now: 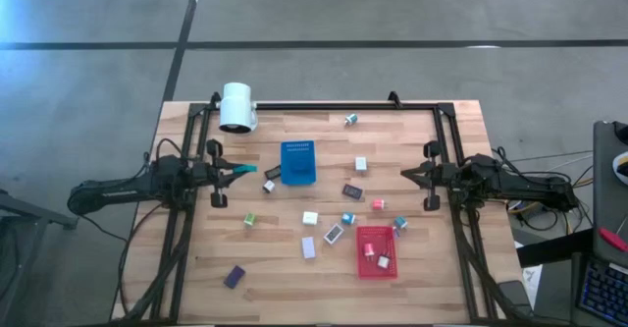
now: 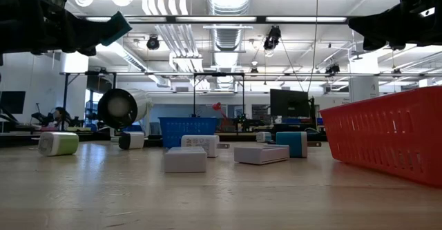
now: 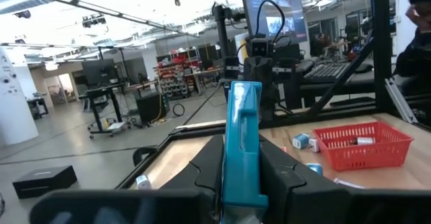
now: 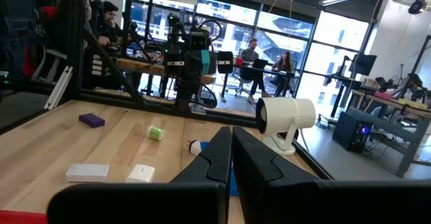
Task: Pick & Place Office items
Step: Put the light blue clock into the blue bin
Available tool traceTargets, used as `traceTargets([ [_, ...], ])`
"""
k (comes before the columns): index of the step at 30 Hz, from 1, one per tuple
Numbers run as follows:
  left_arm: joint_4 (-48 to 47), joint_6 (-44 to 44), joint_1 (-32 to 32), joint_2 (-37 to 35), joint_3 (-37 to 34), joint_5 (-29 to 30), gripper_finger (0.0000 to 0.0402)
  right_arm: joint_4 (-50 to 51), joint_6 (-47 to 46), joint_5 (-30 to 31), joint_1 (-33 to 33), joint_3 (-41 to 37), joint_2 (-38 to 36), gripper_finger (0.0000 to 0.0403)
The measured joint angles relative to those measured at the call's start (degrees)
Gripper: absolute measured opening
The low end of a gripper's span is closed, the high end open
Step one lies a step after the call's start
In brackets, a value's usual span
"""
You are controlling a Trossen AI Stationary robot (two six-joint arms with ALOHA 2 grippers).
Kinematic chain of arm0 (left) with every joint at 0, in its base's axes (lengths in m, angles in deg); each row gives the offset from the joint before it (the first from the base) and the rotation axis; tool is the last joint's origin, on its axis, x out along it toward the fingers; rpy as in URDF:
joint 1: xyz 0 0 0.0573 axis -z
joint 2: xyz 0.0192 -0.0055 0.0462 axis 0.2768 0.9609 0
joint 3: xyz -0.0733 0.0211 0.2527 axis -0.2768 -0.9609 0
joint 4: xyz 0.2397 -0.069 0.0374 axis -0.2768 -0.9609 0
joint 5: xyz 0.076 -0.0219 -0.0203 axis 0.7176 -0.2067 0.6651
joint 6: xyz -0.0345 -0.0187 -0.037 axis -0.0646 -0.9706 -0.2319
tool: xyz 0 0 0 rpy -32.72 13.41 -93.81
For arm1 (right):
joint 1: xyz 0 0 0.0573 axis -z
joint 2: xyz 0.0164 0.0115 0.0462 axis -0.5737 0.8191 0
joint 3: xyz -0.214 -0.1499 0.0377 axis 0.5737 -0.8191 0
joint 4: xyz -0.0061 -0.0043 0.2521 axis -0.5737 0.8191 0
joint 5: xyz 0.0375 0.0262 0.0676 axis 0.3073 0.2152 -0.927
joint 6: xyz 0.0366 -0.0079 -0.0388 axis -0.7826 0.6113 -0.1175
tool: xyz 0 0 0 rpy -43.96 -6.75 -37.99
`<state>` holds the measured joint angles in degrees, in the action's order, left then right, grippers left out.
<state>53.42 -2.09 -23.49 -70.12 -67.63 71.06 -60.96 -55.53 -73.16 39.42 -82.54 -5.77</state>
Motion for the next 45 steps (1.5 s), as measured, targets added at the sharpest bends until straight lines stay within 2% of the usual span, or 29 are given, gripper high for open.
traceTargets([
  [19, -0.09, -0.47, 0.00, 0.02, 0.00, -0.02, 0.0058, 0.04, 0.21, 0.00, 0.01, -0.31, 0.02, 0.0008],
  [24, 4.83, -3.34, 0.02, 0.05, 0.00, 0.07, 0.0058, 0.04, 0.63, -0.02, 0.02, -0.31, 0.02, 0.0008],
  [30, 6.57, -4.22, 0.04, 1.31, 5.69, 5.03, 0.0058, 0.04, 0.65, -0.02, 0.00, -0.31, 0.00, 0.0008],
  [33, 6.34, -4.16, 0.04, 5.33, 10.94, 7.72, 0.0058, 0.04, 0.89, -0.02, 0.01, -0.31, 0.00, 0.0008],
  [37, 4.18, -3.35, -0.01, 14.95, 20.04, 13.19, 0.0058, 0.04, 1.05, -0.02, 0.01, -0.31, 0.00, 0.0008],
  [41, -7.95, -2.62, -0.21, 28.50, 32.44, 20.63, 0.0058, 0.04, 1.27, -0.03, 0.01, -0.31, 0.00, 0.0008],
  [45, -22.23, -2.13, -1.42, 43.22, 45.44, 21.89, 0.0058, 0.12, 1.27, -0.04, 0.02, -0.31, 0.00, 0.0008],
])
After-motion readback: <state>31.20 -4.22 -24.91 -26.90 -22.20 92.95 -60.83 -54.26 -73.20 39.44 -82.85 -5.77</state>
